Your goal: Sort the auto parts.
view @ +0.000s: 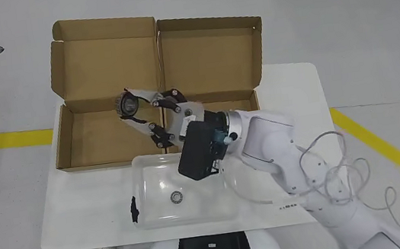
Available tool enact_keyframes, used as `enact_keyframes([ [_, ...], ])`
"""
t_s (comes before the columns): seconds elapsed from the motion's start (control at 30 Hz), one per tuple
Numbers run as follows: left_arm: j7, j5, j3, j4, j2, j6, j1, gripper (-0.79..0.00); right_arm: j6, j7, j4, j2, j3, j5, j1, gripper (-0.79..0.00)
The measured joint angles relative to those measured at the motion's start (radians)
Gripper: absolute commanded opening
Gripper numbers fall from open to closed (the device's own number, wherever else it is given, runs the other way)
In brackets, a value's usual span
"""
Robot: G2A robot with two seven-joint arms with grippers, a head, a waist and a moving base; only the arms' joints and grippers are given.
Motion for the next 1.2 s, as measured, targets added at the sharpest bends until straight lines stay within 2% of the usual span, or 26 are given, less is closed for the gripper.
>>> enact_keyframes([
  [0.5,0.000,0.000,0.000,0.000,0.000,0.000,0.000,0.000,0.030,-0.029,-0.028,-0.008,0.032,0.016,0.045,-0.785],
  [0.83,0.000,0.000,0.000,0.000,0.000,0.000,0.000,0.000,0.041,-0.026,-0.051,-0.006,0.043,-0.015,0.025,-0.785],
  [1.2,0.000,0.000,0.000,0.000,0.000,0.000,0.000,0.000,0.038,-0.025,0.035,-0.004,0.019,-0.022,-0.037,-0.785],
])
